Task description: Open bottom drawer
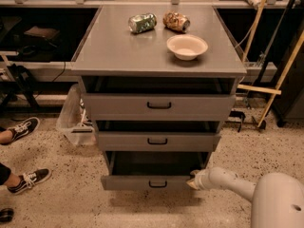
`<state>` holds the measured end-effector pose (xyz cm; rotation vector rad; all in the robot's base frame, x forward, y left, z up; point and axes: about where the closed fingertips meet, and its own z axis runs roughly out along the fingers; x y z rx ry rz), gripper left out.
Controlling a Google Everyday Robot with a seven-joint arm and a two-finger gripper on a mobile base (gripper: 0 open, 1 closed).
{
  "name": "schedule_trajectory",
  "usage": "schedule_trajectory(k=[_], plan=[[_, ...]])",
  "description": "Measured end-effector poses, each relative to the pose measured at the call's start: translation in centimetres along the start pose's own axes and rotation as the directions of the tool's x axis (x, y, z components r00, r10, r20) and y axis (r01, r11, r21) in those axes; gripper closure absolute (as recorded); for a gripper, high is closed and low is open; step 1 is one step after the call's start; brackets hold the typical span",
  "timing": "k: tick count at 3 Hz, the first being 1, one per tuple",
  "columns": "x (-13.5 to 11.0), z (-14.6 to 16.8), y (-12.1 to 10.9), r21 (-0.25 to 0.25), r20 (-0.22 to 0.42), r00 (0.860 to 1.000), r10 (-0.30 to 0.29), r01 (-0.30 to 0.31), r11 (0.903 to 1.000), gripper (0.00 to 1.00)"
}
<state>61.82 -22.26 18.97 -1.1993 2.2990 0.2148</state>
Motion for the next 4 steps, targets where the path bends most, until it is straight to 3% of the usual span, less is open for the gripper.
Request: schedule_trajectory(k=[4], plan=[[1.4, -1.0, 2.8, -0.025, 0.034, 0.999, 0.008, -0.007, 0.9997, 1.00]])
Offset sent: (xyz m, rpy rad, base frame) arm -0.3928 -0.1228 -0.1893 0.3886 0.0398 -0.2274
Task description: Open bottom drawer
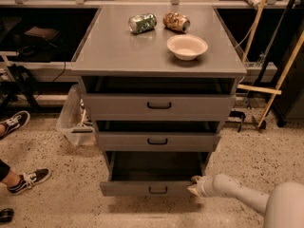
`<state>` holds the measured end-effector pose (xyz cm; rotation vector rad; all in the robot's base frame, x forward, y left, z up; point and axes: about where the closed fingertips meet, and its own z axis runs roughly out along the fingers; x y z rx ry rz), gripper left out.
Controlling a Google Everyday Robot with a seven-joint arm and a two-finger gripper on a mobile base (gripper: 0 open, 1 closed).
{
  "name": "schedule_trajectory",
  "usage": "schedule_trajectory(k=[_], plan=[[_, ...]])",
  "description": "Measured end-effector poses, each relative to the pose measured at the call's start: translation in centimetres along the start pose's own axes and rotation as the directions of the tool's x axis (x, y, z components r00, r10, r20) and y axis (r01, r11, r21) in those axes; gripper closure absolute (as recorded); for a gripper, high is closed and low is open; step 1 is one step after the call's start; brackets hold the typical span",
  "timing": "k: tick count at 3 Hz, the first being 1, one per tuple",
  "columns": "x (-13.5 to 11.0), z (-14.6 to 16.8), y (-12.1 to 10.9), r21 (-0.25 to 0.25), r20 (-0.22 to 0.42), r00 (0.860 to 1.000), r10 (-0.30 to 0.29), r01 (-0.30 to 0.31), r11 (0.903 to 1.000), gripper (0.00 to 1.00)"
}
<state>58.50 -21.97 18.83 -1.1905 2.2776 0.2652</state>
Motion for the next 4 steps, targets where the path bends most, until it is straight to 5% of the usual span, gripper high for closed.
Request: schedule_trajectory(k=[4], plan=[[3.3, -2.2, 3.0, -0.011, 0.020, 1.000, 0.021, -0.021, 0.9997, 1.00]])
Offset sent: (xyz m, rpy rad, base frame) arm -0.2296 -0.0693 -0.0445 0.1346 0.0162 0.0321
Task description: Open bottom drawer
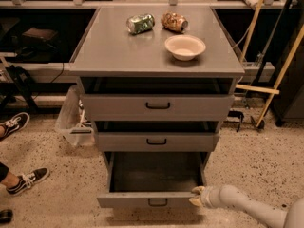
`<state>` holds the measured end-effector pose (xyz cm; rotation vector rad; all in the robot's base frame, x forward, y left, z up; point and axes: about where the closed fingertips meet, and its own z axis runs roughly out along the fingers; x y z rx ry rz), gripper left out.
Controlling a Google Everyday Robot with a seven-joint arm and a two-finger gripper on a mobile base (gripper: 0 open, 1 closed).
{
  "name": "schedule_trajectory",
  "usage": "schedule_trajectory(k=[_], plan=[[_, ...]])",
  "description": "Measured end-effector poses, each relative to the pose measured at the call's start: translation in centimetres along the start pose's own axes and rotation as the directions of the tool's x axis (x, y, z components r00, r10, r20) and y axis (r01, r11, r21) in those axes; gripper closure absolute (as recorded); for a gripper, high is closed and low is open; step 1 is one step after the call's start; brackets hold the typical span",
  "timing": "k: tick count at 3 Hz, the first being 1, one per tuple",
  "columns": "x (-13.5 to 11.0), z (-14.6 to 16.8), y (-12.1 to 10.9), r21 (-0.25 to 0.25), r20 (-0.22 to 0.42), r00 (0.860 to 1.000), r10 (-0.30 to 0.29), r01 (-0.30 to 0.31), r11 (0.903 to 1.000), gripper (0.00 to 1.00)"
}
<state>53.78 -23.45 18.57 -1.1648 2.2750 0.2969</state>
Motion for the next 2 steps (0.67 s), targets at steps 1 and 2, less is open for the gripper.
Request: schedule_trajectory(k=[1, 2], plan=[[-0.3, -0.5, 0.0, 0.000, 0.000, 1.000, 0.000, 0.000, 1.0000, 1.00], [-0.3, -0.5, 1.2, -0.006, 0.016, 1.000, 0.000, 0.000, 1.0000, 1.00]])
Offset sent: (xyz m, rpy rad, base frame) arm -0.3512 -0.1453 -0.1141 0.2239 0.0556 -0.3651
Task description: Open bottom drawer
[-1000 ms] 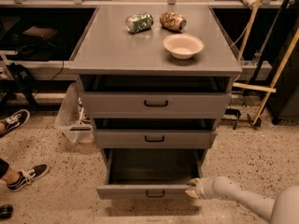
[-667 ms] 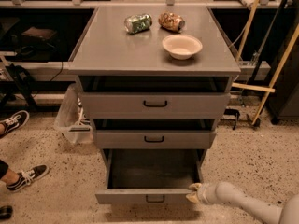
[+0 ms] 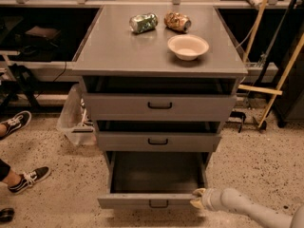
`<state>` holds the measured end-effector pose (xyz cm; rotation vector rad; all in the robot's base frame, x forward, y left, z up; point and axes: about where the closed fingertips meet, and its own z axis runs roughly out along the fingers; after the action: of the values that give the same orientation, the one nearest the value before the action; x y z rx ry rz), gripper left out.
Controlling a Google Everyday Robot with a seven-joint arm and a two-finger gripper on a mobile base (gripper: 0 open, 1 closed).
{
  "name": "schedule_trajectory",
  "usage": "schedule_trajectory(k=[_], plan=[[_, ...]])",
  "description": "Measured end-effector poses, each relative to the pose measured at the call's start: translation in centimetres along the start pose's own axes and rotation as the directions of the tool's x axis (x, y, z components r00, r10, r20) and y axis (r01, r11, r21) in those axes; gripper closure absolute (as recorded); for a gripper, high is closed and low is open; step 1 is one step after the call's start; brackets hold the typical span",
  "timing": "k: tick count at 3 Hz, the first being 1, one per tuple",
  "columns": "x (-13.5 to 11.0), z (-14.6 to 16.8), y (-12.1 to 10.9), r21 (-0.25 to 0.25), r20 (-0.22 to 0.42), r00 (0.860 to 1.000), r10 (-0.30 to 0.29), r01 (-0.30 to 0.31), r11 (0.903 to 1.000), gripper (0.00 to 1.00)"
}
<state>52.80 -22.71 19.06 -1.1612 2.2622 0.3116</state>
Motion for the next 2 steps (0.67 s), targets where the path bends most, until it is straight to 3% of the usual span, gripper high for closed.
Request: schedule_trajectory(k=[2], plan=[[-0.1, -0.1, 1.0, -0.005, 0.015, 1.000, 0.001, -0.001, 1.0000, 1.00]])
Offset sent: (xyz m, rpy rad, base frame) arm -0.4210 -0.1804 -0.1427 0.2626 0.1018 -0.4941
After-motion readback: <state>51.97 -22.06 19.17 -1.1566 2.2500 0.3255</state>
